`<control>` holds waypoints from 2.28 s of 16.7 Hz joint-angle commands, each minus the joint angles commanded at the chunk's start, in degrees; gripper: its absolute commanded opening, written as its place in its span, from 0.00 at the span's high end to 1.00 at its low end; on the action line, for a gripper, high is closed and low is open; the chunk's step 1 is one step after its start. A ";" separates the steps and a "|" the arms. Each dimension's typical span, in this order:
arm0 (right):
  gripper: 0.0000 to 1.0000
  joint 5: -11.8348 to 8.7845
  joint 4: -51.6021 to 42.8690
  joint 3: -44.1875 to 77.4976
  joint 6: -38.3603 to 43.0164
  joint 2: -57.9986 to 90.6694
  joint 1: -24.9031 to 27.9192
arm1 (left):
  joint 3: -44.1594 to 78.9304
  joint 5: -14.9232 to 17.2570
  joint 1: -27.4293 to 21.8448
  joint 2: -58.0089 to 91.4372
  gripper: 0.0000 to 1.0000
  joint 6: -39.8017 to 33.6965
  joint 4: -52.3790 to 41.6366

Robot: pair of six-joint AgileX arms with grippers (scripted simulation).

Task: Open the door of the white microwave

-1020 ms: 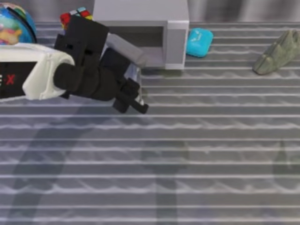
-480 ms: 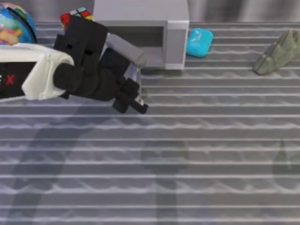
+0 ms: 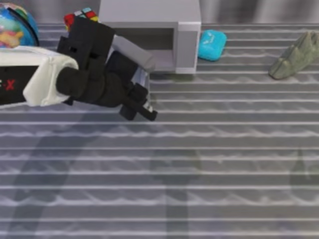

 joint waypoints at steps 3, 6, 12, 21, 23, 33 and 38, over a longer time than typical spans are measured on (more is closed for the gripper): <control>0.00 0.00 0.00 0.00 0.00 0.00 0.00 | -0.04 0.43 -0.44 0.01 1.00 -0.29 -0.03; 0.00 0.00 0.00 0.00 0.00 0.00 0.00 | -0.36 1.21 0.20 -0.14 1.00 1.04 -0.45; 0.00 0.00 0.00 0.00 0.00 0.00 0.00 | -0.88 3.61 2.04 -0.88 1.00 4.71 -1.25; 0.00 0.00 0.00 0.00 0.00 0.00 0.00 | -0.88 3.61 2.04 -0.88 1.00 4.72 -1.25; 0.00 0.00 0.00 0.00 0.00 0.00 0.00 | -0.88 3.61 2.04 -0.88 1.00 4.72 -1.25; 0.00 0.00 0.00 0.00 0.00 0.00 0.00 | -0.88 3.61 2.04 -0.88 1.00 4.72 -1.25; 0.00 0.00 0.00 0.00 0.00 0.00 0.00 | -1.03 4.10 1.70 -0.87 1.00 4.58 -1.36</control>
